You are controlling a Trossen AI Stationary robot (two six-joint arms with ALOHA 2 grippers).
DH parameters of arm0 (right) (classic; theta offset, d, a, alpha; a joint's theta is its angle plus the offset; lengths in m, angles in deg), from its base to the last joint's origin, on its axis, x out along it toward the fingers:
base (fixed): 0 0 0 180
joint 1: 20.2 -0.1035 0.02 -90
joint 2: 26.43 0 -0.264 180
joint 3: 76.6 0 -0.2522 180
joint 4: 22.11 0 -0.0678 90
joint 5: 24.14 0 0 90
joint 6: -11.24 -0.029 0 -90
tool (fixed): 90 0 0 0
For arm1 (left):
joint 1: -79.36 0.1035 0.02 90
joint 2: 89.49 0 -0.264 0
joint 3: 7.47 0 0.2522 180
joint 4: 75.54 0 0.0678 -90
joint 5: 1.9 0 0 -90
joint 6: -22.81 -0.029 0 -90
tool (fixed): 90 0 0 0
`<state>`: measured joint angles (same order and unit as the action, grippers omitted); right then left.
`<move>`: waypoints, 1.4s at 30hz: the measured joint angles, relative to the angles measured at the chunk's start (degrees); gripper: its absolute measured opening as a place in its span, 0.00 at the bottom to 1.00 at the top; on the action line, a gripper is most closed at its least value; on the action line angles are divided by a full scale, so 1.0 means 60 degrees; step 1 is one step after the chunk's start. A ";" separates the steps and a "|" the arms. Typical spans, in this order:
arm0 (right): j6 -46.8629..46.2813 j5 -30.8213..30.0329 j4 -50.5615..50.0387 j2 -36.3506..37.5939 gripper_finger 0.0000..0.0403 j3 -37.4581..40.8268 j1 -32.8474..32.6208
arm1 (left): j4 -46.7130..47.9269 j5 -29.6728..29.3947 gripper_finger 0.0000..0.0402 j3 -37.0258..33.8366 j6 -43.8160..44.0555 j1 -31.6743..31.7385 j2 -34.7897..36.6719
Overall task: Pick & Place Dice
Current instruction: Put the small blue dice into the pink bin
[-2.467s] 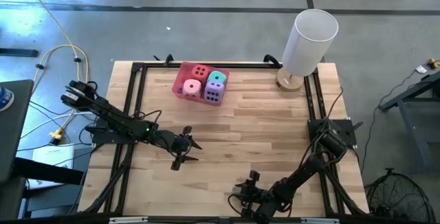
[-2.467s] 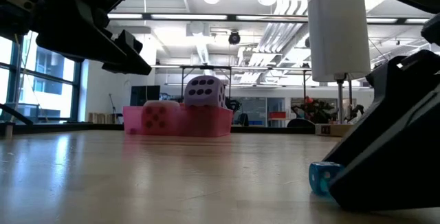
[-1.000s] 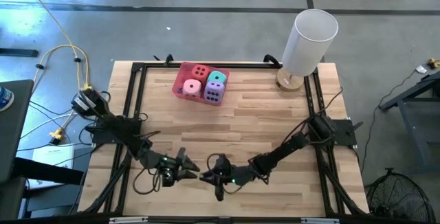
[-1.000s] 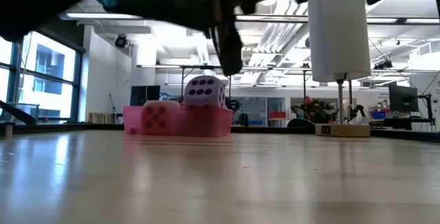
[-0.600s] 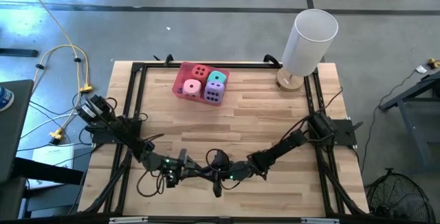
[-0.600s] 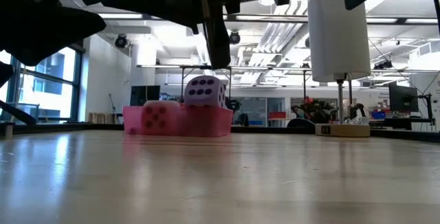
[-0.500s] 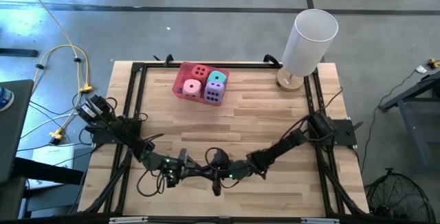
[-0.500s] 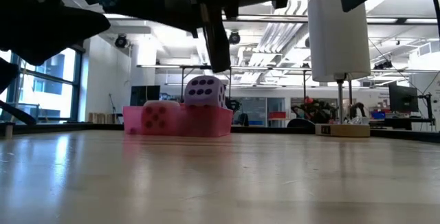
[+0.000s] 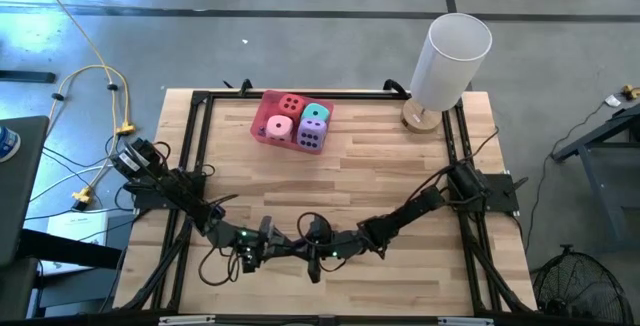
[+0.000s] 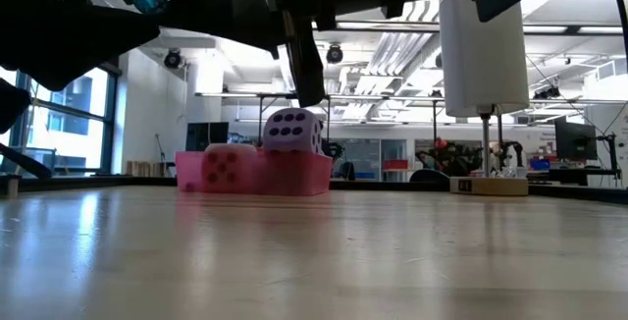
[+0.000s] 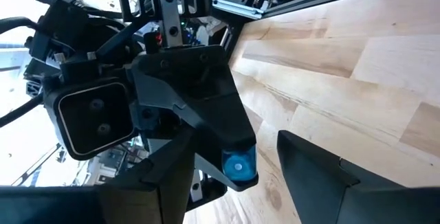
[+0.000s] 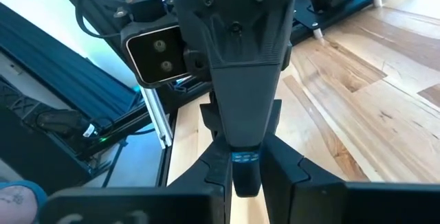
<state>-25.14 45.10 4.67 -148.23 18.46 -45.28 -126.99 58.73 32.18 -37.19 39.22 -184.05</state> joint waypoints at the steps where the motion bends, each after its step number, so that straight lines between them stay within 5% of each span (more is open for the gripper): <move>1: 0.0000 0.0001 0.0000 0.0000 0.09 0.0000 0.0000 | 0.0006 0.0000 0.49 0.0000 0.0000 0.0000 0.0000; 15: -0.0103 -0.0041 -0.0164 0.0014 0.09 0.0000 -0.0009 | 0.0106 -0.0025 0.14 -0.0004 0.0524 -0.0004 0.0000; 20: -0.0281 -0.0013 -0.0198 0.0015 0.15 0.0000 -0.0007 | 0.0113 -0.0018 0.13 -0.0007 0.1158 -0.0004 0.0000; 27: -0.0334 0.0022 -0.0218 0.0015 0.39 -0.0004 -0.0066 | 0.0180 0.0035 0.13 -0.0007 0.2006 -0.0006 0.0000; 35: -0.0503 0.1023 -0.0226 0.0015 0.62 -0.0004 -0.0077 | 0.0191 -0.0237 0.13 -0.0007 0.5637 -0.0229 0.0052; 42: -0.0771 0.0966 -0.0525 0.0015 0.66 -0.0004 -0.0327 | 0.1836 0.0066 0.13 -0.0007 0.8264 -0.0303 0.1335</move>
<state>-29.77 50.90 1.52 -148.14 18.44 -47.24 -115.97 59.13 32.13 12.39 37.40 -176.05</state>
